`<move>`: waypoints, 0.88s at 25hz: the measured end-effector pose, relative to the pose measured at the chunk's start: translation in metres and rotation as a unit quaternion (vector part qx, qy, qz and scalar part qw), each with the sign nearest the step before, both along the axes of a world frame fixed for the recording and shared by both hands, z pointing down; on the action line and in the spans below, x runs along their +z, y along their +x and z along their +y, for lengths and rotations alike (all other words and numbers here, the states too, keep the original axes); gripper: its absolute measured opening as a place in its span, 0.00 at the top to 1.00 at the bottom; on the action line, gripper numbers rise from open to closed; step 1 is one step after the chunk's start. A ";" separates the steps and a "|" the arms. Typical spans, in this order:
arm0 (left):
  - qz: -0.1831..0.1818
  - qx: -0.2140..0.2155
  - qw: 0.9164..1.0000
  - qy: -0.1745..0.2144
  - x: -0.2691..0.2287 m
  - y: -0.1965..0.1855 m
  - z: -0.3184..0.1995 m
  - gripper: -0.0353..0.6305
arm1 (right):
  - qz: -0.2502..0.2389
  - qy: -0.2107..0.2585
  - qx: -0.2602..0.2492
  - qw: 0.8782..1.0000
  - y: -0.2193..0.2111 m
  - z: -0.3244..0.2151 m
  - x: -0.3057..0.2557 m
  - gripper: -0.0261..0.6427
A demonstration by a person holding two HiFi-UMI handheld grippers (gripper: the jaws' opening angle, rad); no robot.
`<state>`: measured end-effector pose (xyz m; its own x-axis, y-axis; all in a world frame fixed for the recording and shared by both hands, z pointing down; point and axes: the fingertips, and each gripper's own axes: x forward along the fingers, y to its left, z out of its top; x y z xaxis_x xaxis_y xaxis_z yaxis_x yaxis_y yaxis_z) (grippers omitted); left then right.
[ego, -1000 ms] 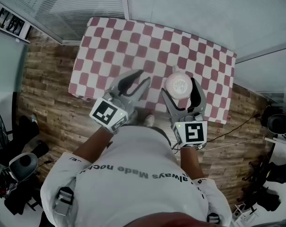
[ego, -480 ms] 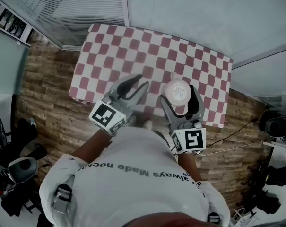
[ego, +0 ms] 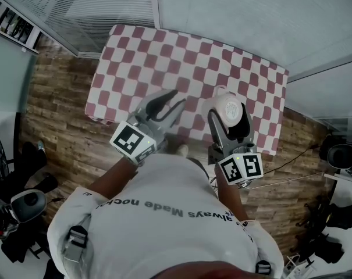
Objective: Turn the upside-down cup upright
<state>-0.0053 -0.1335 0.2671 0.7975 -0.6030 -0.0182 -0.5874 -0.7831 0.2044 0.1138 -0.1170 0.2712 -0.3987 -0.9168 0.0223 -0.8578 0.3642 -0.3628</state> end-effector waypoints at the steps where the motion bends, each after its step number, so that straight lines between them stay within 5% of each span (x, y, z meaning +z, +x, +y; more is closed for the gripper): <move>1: 0.000 0.001 1.000 0.000 0.000 0.001 0.001 0.77 | -0.022 -0.007 -0.001 1.000 0.002 -0.001 0.001 0.32; 5: 0.001 0.004 1.000 -0.001 0.002 0.003 0.006 0.77 | -0.149 -0.044 -0.007 0.988 0.010 -0.003 0.008 0.32; 10: 0.003 0.004 1.000 -0.005 0.006 0.006 0.012 0.77 | -0.237 -0.071 -0.017 0.969 0.014 -0.005 0.016 0.32; 16: 0.003 0.007 1.000 -0.004 0.005 0.009 0.022 0.77 | -0.395 -0.099 -0.021 0.913 0.026 -0.001 0.028 0.32; 22: 0.003 0.016 1.000 -0.006 0.007 0.012 0.030 0.77 | -0.451 -0.103 -0.017 0.886 0.029 0.004 0.032 0.32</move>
<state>0.0069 -0.1032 0.2746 0.8164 -0.5773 -0.0148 -0.5609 -0.7988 0.2177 0.1432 -0.1134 0.3029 -0.3674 -0.9173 -0.1539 -0.1740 0.2303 -0.9574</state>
